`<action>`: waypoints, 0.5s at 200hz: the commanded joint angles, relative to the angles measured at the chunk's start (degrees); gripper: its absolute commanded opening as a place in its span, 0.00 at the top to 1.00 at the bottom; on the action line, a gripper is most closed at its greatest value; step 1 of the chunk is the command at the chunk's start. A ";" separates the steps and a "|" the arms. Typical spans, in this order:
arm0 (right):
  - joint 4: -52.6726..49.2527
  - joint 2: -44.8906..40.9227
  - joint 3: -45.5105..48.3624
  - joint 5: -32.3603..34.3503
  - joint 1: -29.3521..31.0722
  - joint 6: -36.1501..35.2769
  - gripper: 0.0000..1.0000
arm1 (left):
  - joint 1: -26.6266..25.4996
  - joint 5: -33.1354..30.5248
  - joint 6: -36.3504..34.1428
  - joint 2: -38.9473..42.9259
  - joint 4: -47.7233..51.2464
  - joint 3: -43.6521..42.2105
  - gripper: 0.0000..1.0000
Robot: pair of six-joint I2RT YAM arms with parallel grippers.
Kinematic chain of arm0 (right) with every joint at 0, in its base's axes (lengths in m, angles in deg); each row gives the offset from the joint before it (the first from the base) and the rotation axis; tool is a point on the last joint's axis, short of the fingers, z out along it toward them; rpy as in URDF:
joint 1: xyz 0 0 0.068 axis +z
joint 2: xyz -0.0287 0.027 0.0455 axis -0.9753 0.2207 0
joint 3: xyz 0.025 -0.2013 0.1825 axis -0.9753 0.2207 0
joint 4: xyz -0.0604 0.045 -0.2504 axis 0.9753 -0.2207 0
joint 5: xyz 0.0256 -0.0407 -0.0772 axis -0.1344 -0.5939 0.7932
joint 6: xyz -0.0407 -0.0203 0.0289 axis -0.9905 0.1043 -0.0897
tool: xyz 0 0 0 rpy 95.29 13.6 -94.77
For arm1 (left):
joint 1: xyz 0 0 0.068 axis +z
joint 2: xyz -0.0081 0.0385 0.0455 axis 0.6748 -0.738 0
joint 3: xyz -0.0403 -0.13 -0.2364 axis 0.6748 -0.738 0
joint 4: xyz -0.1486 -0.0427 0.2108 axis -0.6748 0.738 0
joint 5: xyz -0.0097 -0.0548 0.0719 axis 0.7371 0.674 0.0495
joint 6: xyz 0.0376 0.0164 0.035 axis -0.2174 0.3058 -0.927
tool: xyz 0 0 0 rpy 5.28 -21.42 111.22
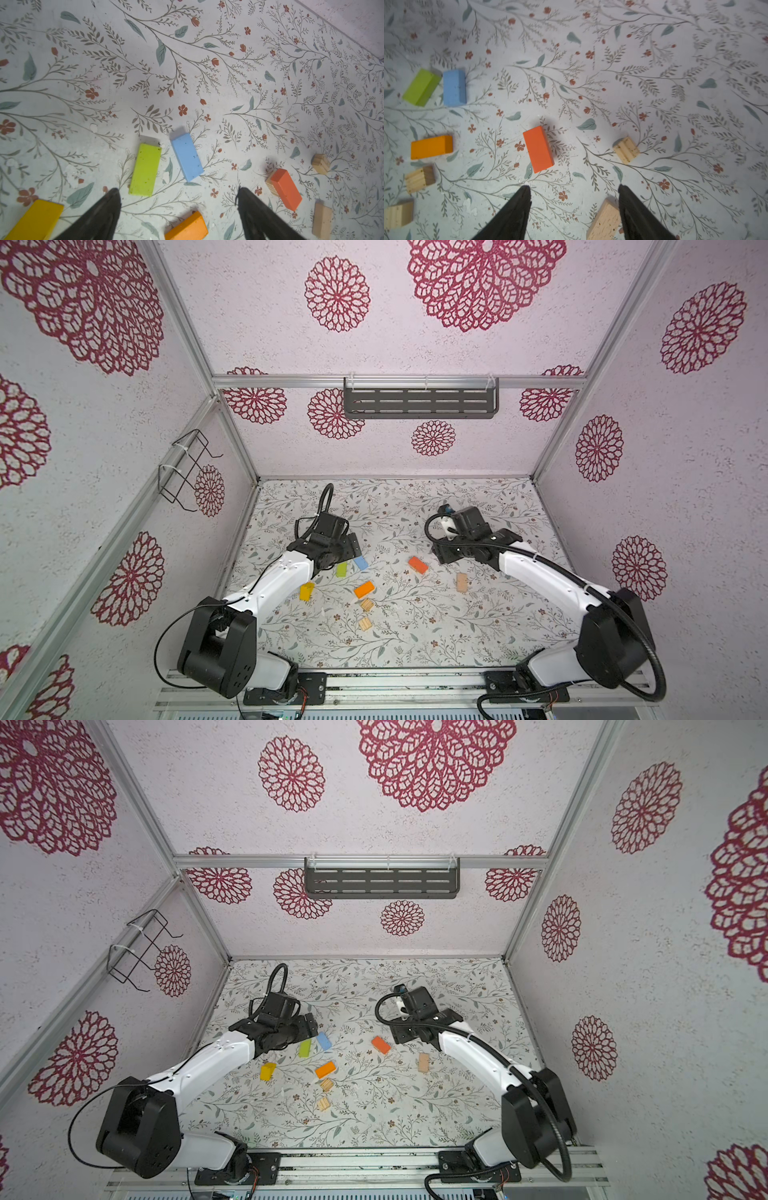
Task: Build the wood block tower
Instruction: 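Open the right gripper and raise it while the left arm reaches forward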
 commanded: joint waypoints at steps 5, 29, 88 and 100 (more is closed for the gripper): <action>4.75 -5.95 4.44 0.19 -1.88 7.15 0.28 | -3.70 -3.31 2.43 -3.61 7.91 4.91 0.12; 5.77 -9.06 7.44 -0.22 -2.50 8.06 0.26 | -7.16 -6.97 4.57 -8.18 11.73 9.18 0.09; 9.22 -12.65 13.10 -2.94 -4.74 8.05 0.25 | -9.98 -8.02 8.01 -16.35 12.57 13.52 0.16; 9.75 -12.73 13.51 -4.05 -5.13 8.22 0.25 | -9.98 -7.83 8.18 -17.33 12.51 13.96 0.20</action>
